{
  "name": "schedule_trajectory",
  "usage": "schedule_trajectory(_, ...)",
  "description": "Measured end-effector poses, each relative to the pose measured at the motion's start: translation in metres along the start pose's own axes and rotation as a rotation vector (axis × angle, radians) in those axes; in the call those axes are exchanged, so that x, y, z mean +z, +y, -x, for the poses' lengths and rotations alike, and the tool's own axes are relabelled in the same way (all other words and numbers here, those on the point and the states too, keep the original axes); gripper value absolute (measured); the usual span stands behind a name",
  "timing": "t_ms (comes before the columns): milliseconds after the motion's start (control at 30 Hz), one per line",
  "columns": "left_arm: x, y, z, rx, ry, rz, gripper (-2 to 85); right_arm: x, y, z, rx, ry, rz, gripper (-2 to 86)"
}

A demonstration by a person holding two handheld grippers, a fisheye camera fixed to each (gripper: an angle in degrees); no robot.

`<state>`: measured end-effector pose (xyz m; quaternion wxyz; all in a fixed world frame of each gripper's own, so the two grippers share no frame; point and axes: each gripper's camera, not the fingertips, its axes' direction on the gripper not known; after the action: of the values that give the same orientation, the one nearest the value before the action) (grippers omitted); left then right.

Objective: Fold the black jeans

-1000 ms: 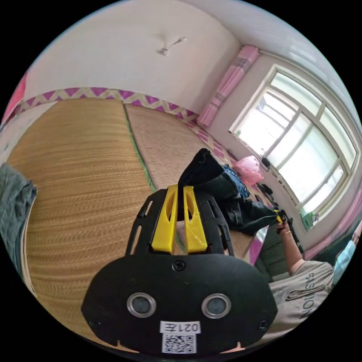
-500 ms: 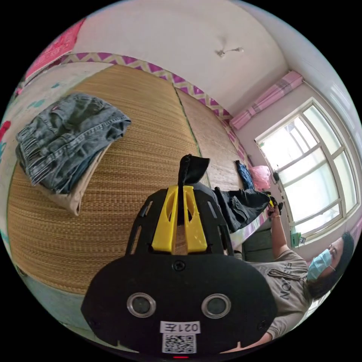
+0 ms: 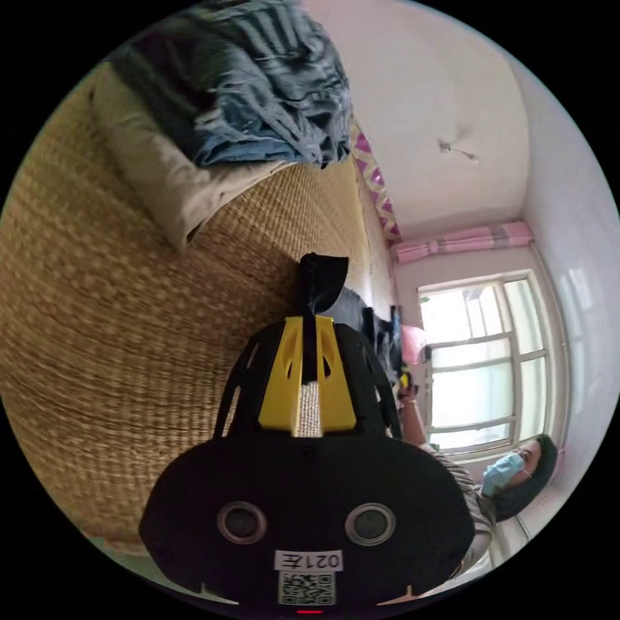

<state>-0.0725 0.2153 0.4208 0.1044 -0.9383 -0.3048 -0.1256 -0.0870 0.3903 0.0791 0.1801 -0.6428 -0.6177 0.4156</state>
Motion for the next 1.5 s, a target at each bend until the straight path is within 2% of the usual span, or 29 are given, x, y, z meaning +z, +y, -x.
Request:
schedule_trajectory(100,-0.034,0.013,0.004,0.067,0.033,-0.113,2.2,-0.04,0.024,-0.007,0.029,-0.041,-0.116,6.1)
schedule_trajectory(167,-0.05,0.02,-0.028,0.225,-0.028,-0.132,3.9,-0.069,0.035,0.03,-0.078,0.01,-0.174,5.8)
schedule_trajectory(233,-0.032,0.025,-0.066,0.378,-0.072,-0.055,5.0,-0.062,0.041,0.085,-0.262,0.091,-0.137,5.3)
schedule_trajectory(300,0.005,0.032,-0.104,0.506,-0.098,0.054,5.8,-0.02,0.049,0.148,-0.449,0.117,0.006,5.0)
schedule_trajectory(367,0.063,0.049,-0.145,0.632,-0.067,0.16,6.4,0.066,0.074,0.22,-0.62,0.045,0.228,6.3)
schedule_trajectory(467,0.123,0.07,-0.169,0.685,0.015,0.235,6.7,0.186,0.123,0.281,-0.691,-0.053,0.475,7.8)
schedule_trajectory(567,0.167,0.097,-0.179,0.724,0.0,0.295,7.0,0.281,0.175,0.315,-0.74,0.022,0.641,9.2)
schedule_trajectory(667,0.197,0.127,-0.19,0.781,-0.081,0.316,7.5,0.322,0.227,0.345,-0.868,0.1,0.669,10.3)
schedule_trajectory(767,0.232,0.155,-0.213,0.856,-0.125,0.313,8.4,0.323,0.277,0.376,-1.048,0.18,0.593,11.2)
schedule_trajectory(867,0.282,0.173,-0.24,0.908,-0.199,0.346,10.5,0.309,0.312,0.392,-1.133,0.249,0.498,11.9)
schedule_trajectory(1000,0.332,0.175,-0.253,0.836,-0.28,0.377,10.7,0.275,0.331,0.398,-1.123,0.262,0.421,12.6)
schedule_trajectory(1133,0.358,0.166,-0.249,0.731,-0.311,0.38,7.1,0.226,0.341,0.384,-1.059,0.257,0.35,13.1)
schedule_trajectory(1200,0.354,0.163,-0.246,0.713,-0.271,0.342,0.5,0.208,0.343,0.373,-1.021,0.247,0.34,13.3)
schedule_trajectory(1300,0.326,0.151,-0.236,0.628,-0.136,0.273,-0.6,0.18,0.341,0.353,-0.954,0.234,0.32,13.4)
schedule_trajectory(1400,0.263,0.133,-0.229,0.586,-0.041,0.166,-0.9,0.155,0.334,0.338,-0.9,0.22,0.295,13.5)
schedule_trajectory(1500,0.173,0.116,-0.218,0.572,-0.061,0.038,-0.9,0.13,0.323,0.328,-0.857,0.194,0.26,13.4)
